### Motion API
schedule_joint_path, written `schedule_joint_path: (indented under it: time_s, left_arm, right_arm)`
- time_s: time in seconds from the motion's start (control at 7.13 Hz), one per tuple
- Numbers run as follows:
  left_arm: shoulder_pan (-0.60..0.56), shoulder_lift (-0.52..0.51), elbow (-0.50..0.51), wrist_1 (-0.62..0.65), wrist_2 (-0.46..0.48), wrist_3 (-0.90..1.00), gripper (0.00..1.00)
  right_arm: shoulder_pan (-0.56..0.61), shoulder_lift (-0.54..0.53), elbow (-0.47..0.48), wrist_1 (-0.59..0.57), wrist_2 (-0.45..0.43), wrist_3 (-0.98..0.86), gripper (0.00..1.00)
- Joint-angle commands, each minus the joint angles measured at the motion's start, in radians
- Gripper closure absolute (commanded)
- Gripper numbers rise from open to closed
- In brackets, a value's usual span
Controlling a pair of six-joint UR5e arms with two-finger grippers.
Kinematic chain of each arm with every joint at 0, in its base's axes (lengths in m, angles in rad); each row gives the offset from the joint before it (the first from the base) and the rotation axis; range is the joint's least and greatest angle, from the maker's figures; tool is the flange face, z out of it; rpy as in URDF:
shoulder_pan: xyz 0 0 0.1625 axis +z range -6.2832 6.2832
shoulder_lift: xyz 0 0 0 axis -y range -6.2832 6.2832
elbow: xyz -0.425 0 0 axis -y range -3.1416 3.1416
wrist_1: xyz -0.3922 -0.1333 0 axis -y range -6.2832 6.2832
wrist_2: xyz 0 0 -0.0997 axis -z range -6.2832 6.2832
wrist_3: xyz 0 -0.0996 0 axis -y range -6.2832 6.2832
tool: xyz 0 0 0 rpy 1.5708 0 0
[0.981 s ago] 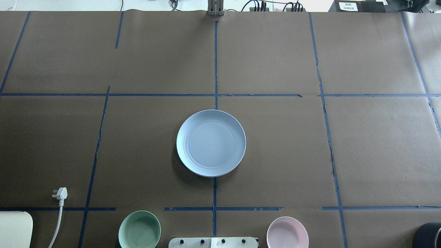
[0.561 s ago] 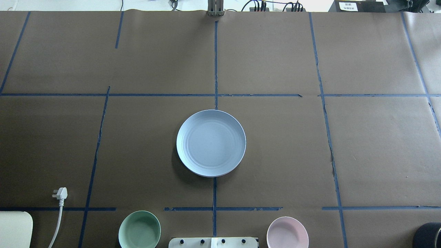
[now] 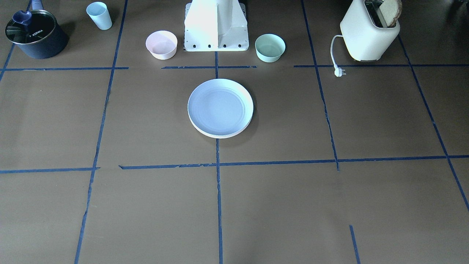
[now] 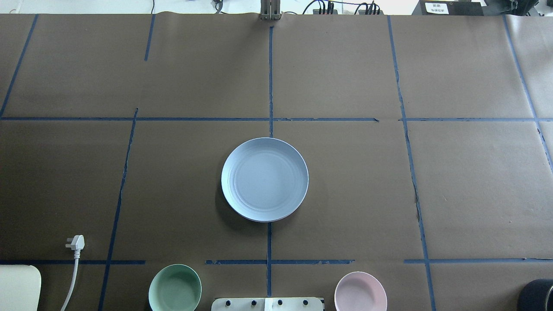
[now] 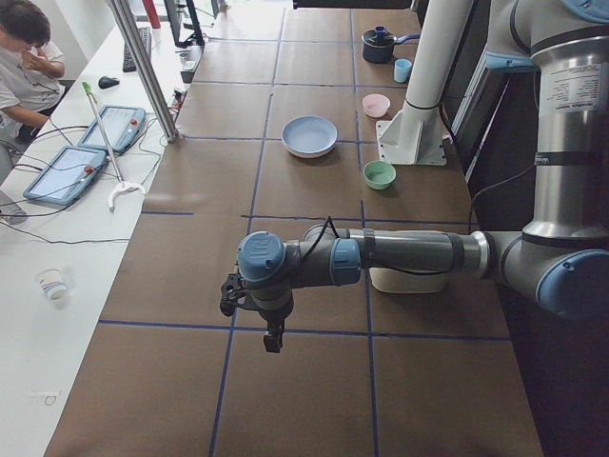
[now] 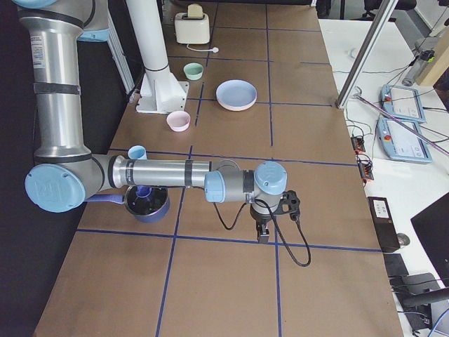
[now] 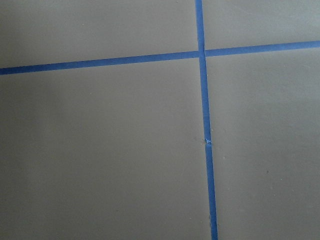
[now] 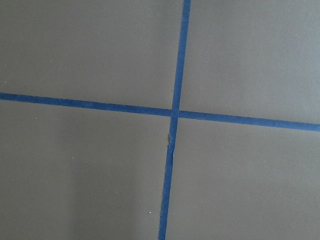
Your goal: Stack three plates with pink and blue
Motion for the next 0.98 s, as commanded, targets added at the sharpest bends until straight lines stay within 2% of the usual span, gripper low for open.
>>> schedule_joint_path:
  time_s: [0.0,0.28,0.84]
  left_arm:
    - [0.0,0.0,0.0,-0.002,0.002,0.002,0.0]
    - [0.0,0.0,0.0,-0.006,0.004,0.002,0.0]
    - [0.0,-0.004,-0.001,-0.008,0.004,0.002,0.0]
  right_arm:
    - [0.001,0.001,-0.001,-0.03,0.002,0.002,0.0]
    - [0.012,0.007,0.016,-0.1,0.031,0.002,0.0]
    - [0.012,-0.002,0.016,-0.09,0.026,0.005,0.0]
